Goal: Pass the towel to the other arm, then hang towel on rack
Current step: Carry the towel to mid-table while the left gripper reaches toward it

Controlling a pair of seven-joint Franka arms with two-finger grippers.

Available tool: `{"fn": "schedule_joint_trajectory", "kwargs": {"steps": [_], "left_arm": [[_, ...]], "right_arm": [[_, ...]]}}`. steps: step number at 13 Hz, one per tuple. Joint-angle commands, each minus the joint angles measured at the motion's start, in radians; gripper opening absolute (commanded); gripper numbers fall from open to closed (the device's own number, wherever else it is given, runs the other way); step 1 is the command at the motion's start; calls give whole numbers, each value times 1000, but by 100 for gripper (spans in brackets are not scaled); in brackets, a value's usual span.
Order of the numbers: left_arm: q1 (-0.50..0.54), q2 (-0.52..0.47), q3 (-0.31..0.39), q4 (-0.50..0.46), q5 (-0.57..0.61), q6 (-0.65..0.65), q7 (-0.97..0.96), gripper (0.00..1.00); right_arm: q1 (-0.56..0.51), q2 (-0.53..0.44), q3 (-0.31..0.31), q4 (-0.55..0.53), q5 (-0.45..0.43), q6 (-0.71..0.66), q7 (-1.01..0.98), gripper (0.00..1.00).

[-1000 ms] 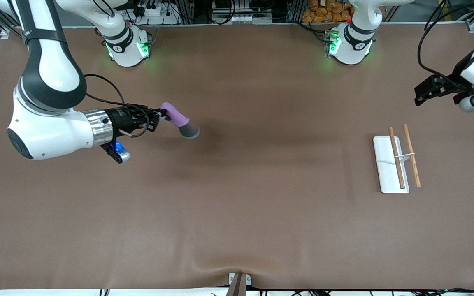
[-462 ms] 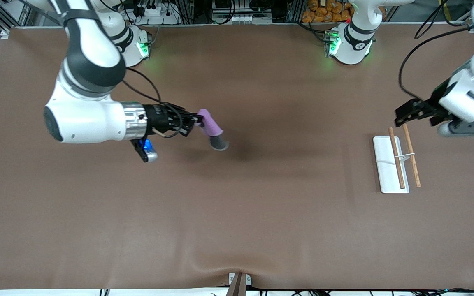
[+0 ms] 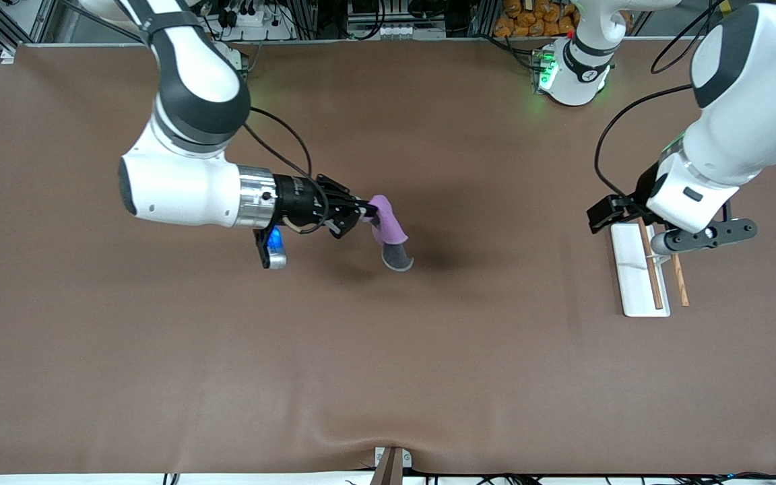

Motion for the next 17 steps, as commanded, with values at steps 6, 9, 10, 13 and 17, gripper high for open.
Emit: {"fn": "schedule_joint_trajectory", "kwargs": {"steps": [6,9,10,13,17], "left_arm": [[-78,102,-2,11,-70,143,-310,100],[-100,171,-2,52,-87,176,-398,100],[-100,198,-2,78,-106,176,-422,100],[-123,258,-2,114,-159,208,-502,100],[-129,297,-2,114,-270,277,-613,100]], "right_arm": [[92,57,-10,45,238,269,23,0],[121,95,-10,92,254,307,28,0],[123,95,-10,92,256,321,26,0],[126,95,-10,92,254,323,26,0],[147,111,-10,101,256,368,28,0]]}}
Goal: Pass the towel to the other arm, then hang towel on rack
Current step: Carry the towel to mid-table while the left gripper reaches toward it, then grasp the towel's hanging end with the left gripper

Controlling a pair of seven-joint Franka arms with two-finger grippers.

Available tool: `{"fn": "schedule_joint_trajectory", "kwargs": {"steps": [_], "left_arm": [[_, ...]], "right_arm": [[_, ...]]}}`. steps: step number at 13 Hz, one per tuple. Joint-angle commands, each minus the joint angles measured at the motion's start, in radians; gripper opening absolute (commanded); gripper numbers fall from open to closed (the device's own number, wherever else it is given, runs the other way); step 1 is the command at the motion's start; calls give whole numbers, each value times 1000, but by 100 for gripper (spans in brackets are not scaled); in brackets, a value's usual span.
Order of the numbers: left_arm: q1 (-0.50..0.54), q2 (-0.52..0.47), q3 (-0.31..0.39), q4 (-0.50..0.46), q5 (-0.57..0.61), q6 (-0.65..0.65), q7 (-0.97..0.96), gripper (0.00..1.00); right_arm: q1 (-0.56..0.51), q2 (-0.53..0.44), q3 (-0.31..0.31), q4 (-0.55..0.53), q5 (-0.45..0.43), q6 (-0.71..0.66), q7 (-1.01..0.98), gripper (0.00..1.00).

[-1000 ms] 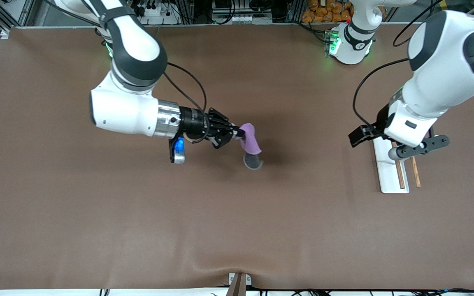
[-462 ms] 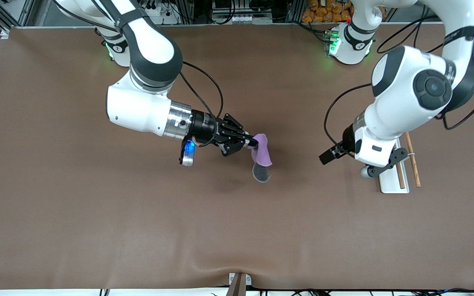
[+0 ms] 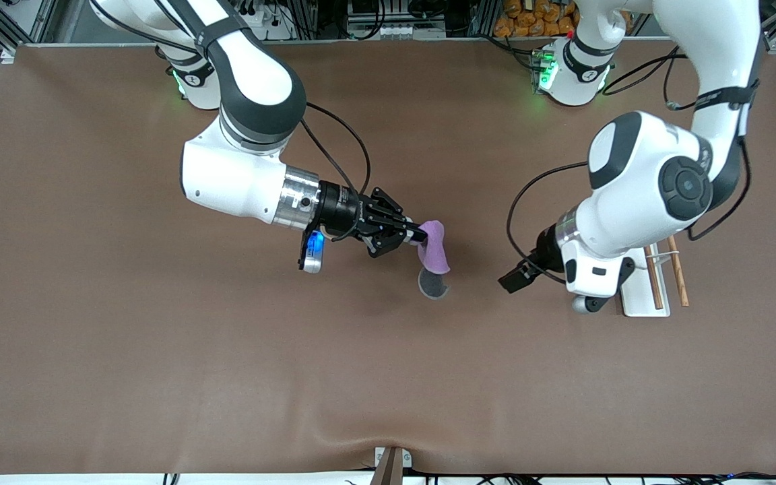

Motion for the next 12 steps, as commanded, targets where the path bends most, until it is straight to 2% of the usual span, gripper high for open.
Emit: {"fn": "schedule_joint_trajectory", "kwargs": {"steps": [1,9,12], "left_arm": [[-5,26,3,32,-56,21,-53,100],[-41,41,3,98,-131,27,-183,100],[-28,89,12,158,-221,43,-189,100]], "right_arm": [[38,45,-10,55,28,63,22,0],[67,103,-10,139,27,120,72,0],[67,108,-11,147,27,121,74,0]]}}
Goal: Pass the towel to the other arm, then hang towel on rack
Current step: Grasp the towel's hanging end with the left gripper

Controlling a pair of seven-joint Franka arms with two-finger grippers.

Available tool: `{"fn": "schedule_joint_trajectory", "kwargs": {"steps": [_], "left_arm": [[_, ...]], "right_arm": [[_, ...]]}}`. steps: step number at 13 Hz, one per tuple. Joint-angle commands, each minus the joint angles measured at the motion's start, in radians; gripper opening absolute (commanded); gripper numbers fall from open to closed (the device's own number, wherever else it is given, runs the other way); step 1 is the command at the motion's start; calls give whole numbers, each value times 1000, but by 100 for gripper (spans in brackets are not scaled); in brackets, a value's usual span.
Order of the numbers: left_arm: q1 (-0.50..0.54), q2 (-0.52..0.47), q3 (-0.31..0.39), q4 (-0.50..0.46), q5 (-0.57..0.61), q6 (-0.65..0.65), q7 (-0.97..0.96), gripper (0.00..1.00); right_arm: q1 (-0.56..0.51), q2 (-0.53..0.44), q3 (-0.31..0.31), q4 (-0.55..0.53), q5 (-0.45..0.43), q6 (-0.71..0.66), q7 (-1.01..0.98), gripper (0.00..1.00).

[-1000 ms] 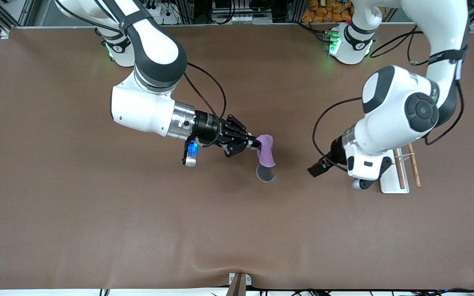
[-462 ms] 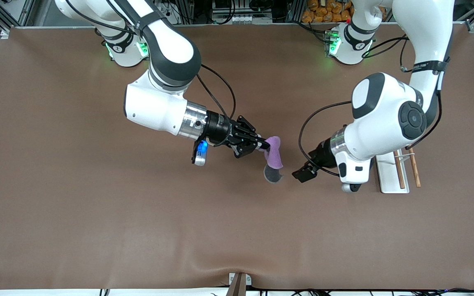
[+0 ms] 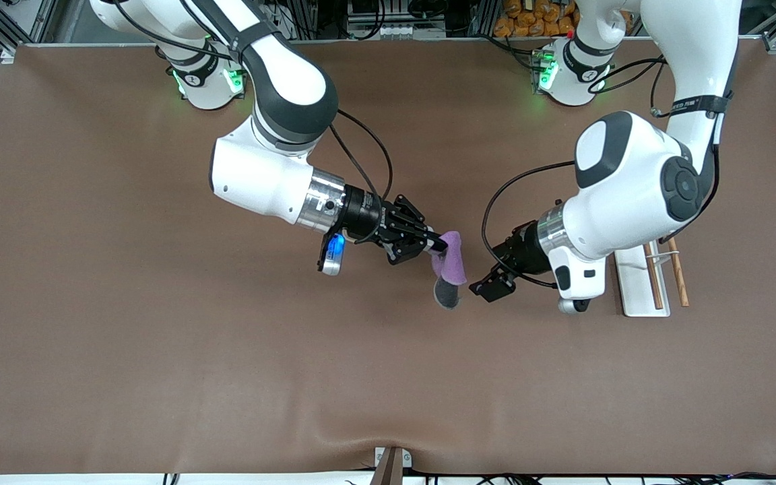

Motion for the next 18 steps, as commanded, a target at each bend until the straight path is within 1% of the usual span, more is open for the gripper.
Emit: {"fn": "schedule_joint_trajectory", "kwargs": {"steps": [1,2,4,6,8,10,12,14,17,18], "left_arm": [[2,54,4,72,-58,19,-19,100],[2,54,4,72,-61,22,-21,100],[-1,53,-4,78,-63,28,-21,89],[-6,53,-5,95,-63,40,-27,82],[-9,47,-7,95,-63,40,-27,68],[-13,45,-7,94,-61,40,-29,68],[-18,47,-5,94,-61,40,-27,61],[-20,47,-7,94,-61,40,-29,61],[-30,44,-7,92,-63,40,-33,49],[-30,44,-7,92,-63,39,-36,46]], "right_arm": [[14,28,-11,48,23,8,16,0],[14,28,-11,48,23,8,16,0],[15,28,-11,48,21,8,15,0],[15,28,-11,48,21,8,15,0],[15,28,-11,48,21,8,15,0],[15,28,-11,48,21,8,15,0],[15,28,-11,48,21,8,15,0],[15,28,-11,48,19,8,15,0],[15,28,-11,48,16,8,15,0],[15,28,-11,48,16,8,15,0]]}}
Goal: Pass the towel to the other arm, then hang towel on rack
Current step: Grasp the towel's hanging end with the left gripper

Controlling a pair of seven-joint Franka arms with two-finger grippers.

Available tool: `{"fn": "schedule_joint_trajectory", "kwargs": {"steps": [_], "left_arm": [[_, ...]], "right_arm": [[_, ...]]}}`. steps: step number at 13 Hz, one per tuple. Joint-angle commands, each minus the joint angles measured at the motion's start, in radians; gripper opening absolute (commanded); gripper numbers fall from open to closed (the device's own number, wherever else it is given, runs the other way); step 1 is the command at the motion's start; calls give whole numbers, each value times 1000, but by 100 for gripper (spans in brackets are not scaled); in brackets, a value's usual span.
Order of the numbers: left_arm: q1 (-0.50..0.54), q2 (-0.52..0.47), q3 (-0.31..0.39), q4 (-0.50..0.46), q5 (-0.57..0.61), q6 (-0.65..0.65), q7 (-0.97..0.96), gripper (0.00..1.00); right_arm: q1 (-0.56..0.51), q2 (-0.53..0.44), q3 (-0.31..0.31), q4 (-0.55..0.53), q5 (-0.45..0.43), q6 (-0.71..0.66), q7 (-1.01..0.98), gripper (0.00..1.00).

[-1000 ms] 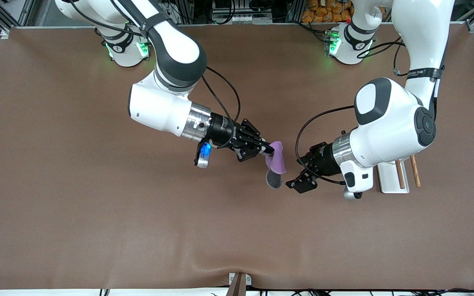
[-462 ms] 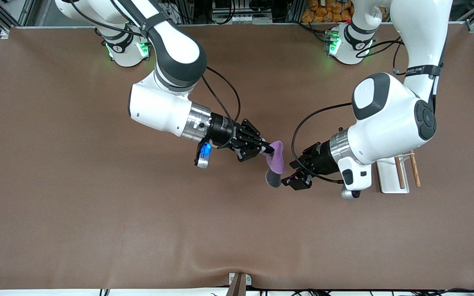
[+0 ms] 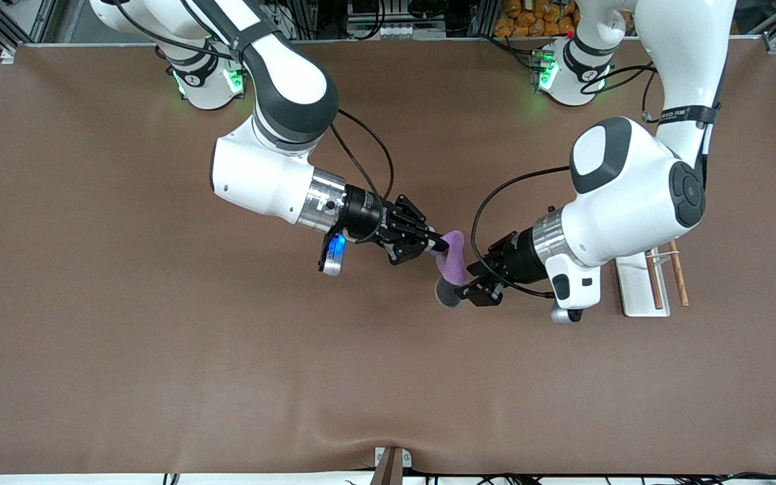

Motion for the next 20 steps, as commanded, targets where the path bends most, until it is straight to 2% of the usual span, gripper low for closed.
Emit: {"fn": "schedule_joint_trajectory", "kwargs": {"steps": [1,4,8,11,16,18,19,20], "left_arm": [[-8,2,3,12,-14,4,-27,42],[-5,-2,4,14,-13,-4,-25,28],[-7,-4,3,12,-13,-7,-27,18],[-4,-13,4,12,-11,-8,-27,0],[10,-34,6,12,0,-10,-2,0],[13,-47,15,12,1,-33,29,0],[19,-47,15,11,1,-41,39,0],[19,-48,15,7,3,-45,41,0]], "right_arm": [[14,26,-11,42,16,8,13,0],[14,26,-11,42,16,8,13,0],[14,26,-11,40,13,8,11,0],[14,26,-11,40,13,6,11,0],[13,24,-11,40,13,6,11,0],[8,20,-11,40,13,-3,10,60],[8,17,-13,37,9,-5,7,100],[8,15,-14,37,-3,-5,7,100]]}}
